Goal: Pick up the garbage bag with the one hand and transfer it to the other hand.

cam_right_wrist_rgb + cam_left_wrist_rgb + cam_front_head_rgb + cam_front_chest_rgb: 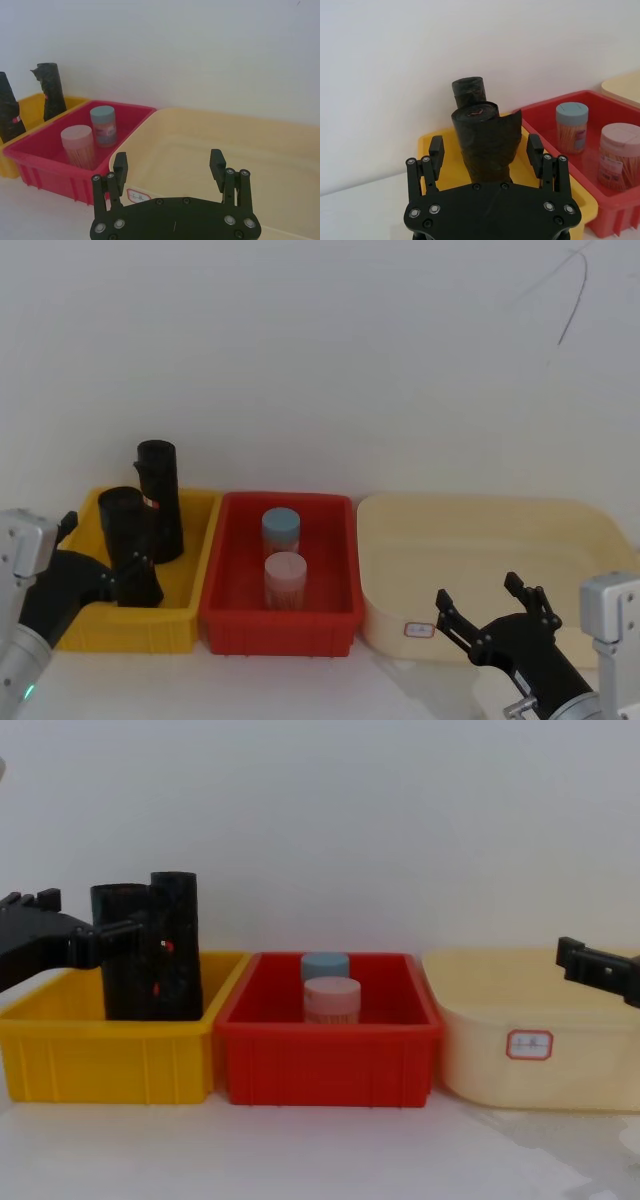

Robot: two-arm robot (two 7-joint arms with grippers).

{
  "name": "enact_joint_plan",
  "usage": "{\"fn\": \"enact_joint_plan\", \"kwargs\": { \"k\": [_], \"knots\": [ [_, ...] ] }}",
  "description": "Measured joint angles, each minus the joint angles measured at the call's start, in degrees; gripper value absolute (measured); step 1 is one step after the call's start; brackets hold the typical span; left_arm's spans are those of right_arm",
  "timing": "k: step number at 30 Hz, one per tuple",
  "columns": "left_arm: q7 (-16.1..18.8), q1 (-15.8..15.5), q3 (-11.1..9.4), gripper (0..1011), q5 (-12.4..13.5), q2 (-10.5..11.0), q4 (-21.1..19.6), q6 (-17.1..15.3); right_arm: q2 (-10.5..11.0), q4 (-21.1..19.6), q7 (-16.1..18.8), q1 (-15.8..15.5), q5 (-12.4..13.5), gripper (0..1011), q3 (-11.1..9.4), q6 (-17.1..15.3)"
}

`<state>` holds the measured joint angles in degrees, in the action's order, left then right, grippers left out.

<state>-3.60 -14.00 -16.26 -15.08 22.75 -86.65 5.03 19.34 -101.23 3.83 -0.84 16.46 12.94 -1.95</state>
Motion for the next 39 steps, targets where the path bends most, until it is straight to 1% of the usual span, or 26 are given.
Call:
{"fn": "enact_joint_plan", "kwargs": {
  "k": [3, 16, 23, 24, 25, 31, 35, 36, 37, 39],
  "knots": [
    [-0.28, -0.51, 0.11, 1001, -0.13, -0.36, 0.85, 0.44, 0.0, 0.0, 0.0, 0.0, 0.0, 1001, 0.0, 0.0],
    [-2.21, -4.27, 0.6, 1000, -0.88, -2.96, 7.81, 3.35, 0.0, 0.0, 0.0, 0.0, 0.0, 1001, 0.0, 0.0],
    [-4.18, -7.17, 0.14, 1000, -1.05, -4.56, 12.5, 4.91, 0.0, 0.0, 0.0, 0.0, 0.0, 1001, 0.0, 0.0],
    [-4.18, -7.17, 0.14, 1000, -1.05, -4.56, 12.5, 4.91, 0.0, 0.0, 0.0, 0.0, 0.0, 1001, 0.0, 0.0],
    [-4.56, -7.87, 0.01, 1000, -1.07, -4.9, 13.58, 5.19, 0.0, 0.0, 0.0, 0.0, 0.0, 1001, 0.0, 0.0],
    [-6.32, -10.36, -0.46, 998, -1.15, -6.2, 17.17, 6.43, 0.0, 0.0, 0.0, 0.0, 0.0, 1001, 0.0, 0.0],
    [-7.21, -11.47, -0.61, 916, -1.22, -6.79, 18.83, 7.05, 0.0, 0.0, 0.0, 0.0, 0.0, 1001, 0.0, 0.0],
    [-7.54, -11.92, -0.62, 916, -1.29, -7.04, 19.47, 7.29, 0.0, 0.0, 0.0, 0.0, 0.0, 1001, 0.0, 0.0],
    [-7.69, -12.09, -0.63, 872, -1.32, -7.15, 19.74, 7.39, 0.0, 0.0, 0.0, 0.0, 0.0, 1001, 0.0, 0.0],
    [-8.13, -12.56, -0.62, 840, -1.41, -7.47, 20.48, 7.75, 0.0, 0.0, 0.0, 0.0, 0.0, 1001, 0.0, 0.0]
  ]
}}
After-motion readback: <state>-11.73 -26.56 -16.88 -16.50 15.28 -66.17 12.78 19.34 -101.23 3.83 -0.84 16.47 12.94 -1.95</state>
